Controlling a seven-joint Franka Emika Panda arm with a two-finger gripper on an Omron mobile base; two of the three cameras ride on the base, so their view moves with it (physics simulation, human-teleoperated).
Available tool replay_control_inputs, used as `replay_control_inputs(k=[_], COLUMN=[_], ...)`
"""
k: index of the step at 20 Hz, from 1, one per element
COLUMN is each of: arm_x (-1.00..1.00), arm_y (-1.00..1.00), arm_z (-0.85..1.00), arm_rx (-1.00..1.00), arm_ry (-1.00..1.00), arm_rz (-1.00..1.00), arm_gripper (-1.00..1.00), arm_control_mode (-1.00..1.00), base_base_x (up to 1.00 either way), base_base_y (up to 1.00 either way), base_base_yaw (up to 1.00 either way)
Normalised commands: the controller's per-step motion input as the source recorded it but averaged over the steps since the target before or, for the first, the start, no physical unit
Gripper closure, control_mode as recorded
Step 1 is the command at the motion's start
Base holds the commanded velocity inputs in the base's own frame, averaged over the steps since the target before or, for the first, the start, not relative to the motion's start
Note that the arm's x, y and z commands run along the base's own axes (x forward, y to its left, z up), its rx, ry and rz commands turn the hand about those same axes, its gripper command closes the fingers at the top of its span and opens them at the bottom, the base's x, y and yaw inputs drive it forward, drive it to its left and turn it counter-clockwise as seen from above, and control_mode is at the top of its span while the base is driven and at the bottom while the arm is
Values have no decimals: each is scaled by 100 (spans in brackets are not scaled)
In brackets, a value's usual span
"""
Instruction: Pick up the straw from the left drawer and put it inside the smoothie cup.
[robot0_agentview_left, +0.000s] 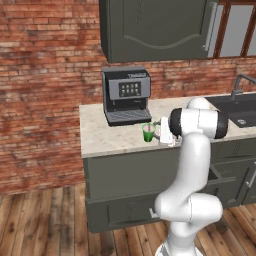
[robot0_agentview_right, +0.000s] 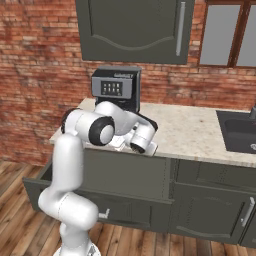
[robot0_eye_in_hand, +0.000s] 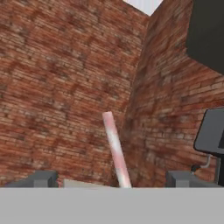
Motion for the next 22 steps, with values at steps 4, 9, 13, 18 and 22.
replay_control_inputs(k=[4,9,13,18,22], arm_x=[-55,-31,-30,-70,-88], arm_y=[0,0,0,0,0], arm_z=[6,54,69,52,54], arm_rx=[0,0,-3,-9,-14], arm_ry=[-13,-5,-1,-7,-10], arm_rz=[-3,-6,-5,-5,-5], arm_gripper=[-100,-100,-100,-100,-100], arm_control_mode=[-100,-100,-100,-100,-100], base_base_x=[0,0,0,0,0], base_base_y=[0,0,0,0,0], base_base_yaw=[0,0,0,0,0])
